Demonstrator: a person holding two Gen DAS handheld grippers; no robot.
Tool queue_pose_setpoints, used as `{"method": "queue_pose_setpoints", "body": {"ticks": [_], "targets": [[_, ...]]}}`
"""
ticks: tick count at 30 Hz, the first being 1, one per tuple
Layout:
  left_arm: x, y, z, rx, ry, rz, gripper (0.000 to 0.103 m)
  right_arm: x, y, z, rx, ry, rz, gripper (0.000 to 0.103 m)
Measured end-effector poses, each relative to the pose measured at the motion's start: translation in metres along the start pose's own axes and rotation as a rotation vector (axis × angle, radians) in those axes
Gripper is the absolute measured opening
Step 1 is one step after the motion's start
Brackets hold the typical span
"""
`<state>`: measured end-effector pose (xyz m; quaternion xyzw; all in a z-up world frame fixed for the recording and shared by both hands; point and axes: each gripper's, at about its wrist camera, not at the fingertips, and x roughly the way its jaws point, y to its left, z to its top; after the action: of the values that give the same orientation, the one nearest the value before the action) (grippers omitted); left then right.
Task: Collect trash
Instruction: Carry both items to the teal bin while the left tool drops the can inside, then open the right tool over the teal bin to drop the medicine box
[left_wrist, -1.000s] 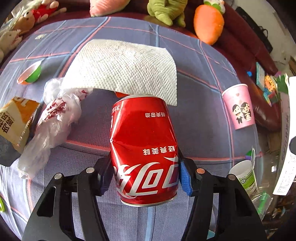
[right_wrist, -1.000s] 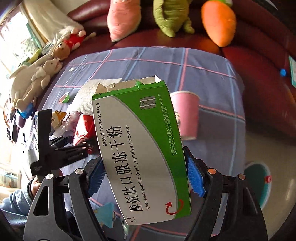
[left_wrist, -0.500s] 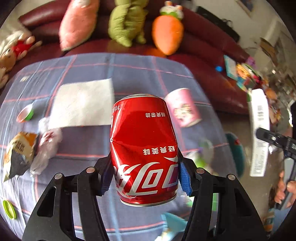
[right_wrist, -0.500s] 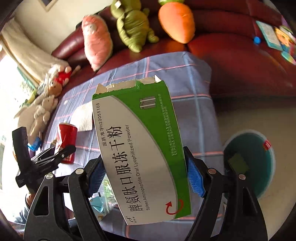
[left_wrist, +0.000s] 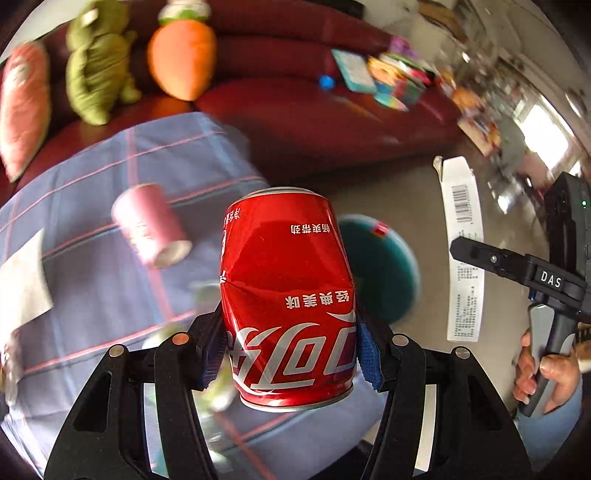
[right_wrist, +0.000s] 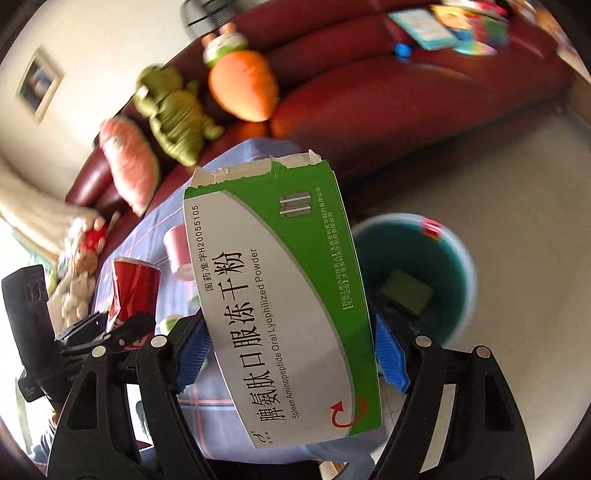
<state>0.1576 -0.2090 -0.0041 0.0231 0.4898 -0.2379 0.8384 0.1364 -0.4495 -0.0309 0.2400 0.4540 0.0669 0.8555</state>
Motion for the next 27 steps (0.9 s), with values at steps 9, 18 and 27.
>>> {"method": "queue_pose_setpoints", "body": {"ticks": [9,18,27], "targets": [[0.073,-0.076,0.021,0.091,0.115,-0.027,0.06,-0.019,-0.087,-0.011,0.149,-0.022,-0.032,0.073],[0.132,-0.102,0.029,0.1,0.205,-0.018,0.061,-0.004,-0.116,-0.004,0.193,0.013,-0.052,0.073],[0.135,-0.085,0.022,0.06,0.208,-0.006,0.083,0.02,-0.108,0.004,0.179,0.05,-0.05,0.073]]}}
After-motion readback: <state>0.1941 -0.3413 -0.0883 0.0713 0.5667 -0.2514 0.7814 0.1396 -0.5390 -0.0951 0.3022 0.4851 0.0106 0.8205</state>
